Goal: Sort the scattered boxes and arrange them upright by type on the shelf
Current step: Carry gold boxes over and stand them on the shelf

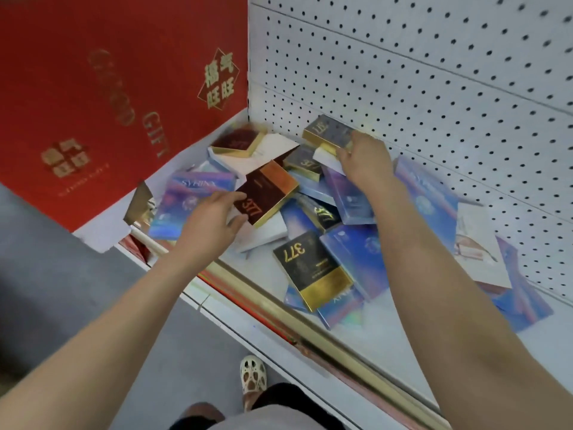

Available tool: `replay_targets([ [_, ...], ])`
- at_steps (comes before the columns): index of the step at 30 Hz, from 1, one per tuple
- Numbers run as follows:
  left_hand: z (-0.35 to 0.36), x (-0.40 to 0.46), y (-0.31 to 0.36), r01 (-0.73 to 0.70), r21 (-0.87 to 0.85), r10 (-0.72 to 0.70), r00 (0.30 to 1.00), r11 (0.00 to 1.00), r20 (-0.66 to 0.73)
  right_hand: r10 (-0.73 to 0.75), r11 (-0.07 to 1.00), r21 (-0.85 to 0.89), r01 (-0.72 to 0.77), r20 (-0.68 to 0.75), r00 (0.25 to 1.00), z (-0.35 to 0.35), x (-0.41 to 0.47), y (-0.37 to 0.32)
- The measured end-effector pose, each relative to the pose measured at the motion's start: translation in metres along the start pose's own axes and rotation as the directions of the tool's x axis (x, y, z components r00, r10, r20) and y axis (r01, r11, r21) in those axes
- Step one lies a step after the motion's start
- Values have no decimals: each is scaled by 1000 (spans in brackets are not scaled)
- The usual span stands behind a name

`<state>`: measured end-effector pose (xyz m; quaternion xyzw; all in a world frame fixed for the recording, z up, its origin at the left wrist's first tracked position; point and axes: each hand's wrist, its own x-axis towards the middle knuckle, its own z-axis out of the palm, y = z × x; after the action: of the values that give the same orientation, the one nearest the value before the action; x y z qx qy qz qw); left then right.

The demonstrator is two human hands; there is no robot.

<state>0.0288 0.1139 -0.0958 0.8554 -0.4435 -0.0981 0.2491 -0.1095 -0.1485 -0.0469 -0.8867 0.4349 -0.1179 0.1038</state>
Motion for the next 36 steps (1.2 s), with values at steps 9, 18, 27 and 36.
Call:
replay_targets([
  [9, 17, 66, -14, -20, 113, -7, 973, 993, 229, 47, 999, 27, -44, -101, 994, 25, -17, -13],
  [18, 20, 79, -22, -74, 102, 43, 960, 992, 277, 334, 936, 122, -331, -5, 943, 17, -27, -27],
  [27, 16, 77, -12, 48, -136, -23, 984, 990, 178, 455, 786, 499, -365, -67, 888, 5, -35, -36],
  [36, -4, 58, -13, 276, -657, -138, 957, 702, 255, 507, 646, 727, -233, -181, 842, -17, -114, -54],
])
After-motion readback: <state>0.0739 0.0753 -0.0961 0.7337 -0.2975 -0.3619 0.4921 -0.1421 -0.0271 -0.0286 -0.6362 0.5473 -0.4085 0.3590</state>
